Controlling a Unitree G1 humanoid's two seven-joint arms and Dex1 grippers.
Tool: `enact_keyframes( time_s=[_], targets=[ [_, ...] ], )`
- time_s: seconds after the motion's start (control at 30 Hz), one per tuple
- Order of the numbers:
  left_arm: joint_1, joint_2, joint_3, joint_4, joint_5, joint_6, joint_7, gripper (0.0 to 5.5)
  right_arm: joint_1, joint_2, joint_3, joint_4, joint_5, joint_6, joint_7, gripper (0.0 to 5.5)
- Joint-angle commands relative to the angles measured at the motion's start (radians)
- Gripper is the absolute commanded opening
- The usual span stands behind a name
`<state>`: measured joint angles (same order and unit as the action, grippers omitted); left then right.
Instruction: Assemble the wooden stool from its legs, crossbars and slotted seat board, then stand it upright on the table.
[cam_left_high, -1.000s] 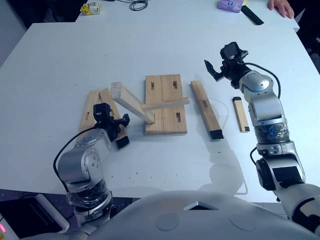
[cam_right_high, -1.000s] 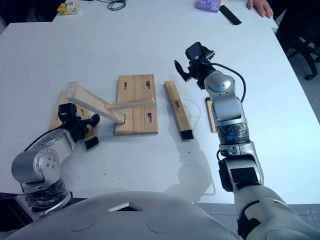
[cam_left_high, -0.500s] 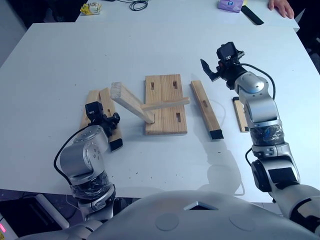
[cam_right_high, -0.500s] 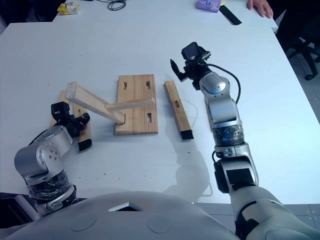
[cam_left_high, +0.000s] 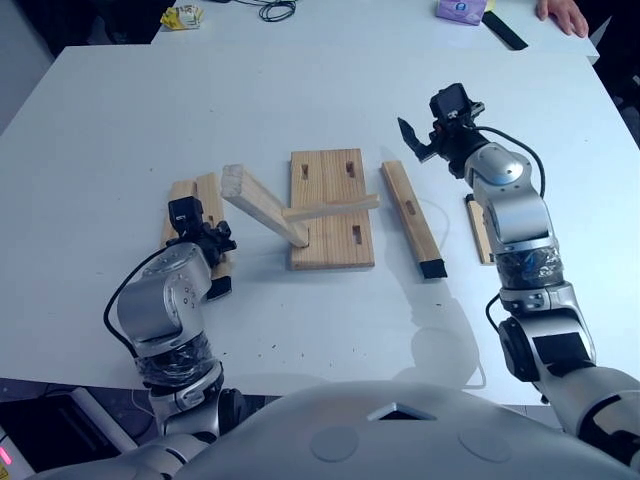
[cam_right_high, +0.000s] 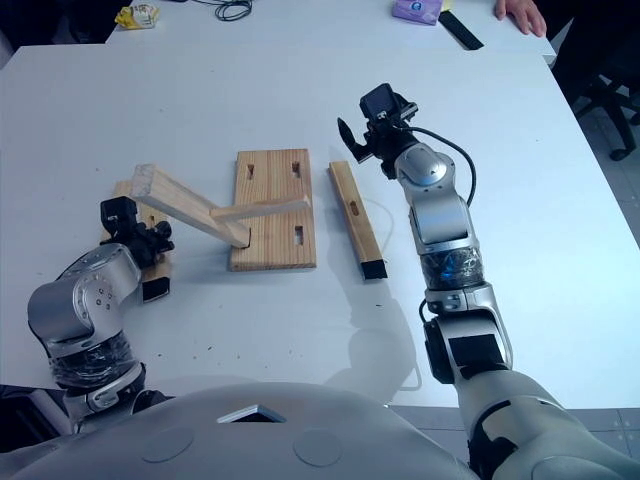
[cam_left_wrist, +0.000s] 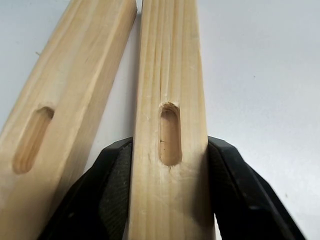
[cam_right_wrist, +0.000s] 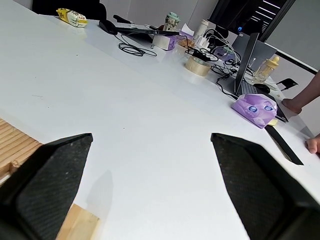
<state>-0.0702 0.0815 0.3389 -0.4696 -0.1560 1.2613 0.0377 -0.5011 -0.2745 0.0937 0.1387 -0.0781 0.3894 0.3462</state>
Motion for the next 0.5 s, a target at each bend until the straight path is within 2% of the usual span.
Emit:
enact_keyframes(
  time_s=[0.03,0.23,0.43,0.5],
  targets=[
    [0.001,-0.042,0.008,0.041,-0.021,-0.07,-0.012,2.05,-0.056,0.0,0.002,0.045,0.006,-0.027,0.012,4.37],
    [-0.064,-0.031,0.095,-0.014,-0.101,-0.235,-0.057,2.05,-0.162,-0.026,-0.069,0.119,0.108,0.008,0.108,4.37],
    [-0.181,0.086,0.193,-0.064,-0.259,-0.347,-0.184,2.05,-0.304,-0.058,-0.153,0.152,0.277,0.159,0.251,4.37],
    [-0.209,0.145,0.208,-0.077,-0.349,-0.389,-0.286,2.05,-0.352,-0.044,-0.176,0.124,0.367,0.267,0.3,4.37]
  ],
)
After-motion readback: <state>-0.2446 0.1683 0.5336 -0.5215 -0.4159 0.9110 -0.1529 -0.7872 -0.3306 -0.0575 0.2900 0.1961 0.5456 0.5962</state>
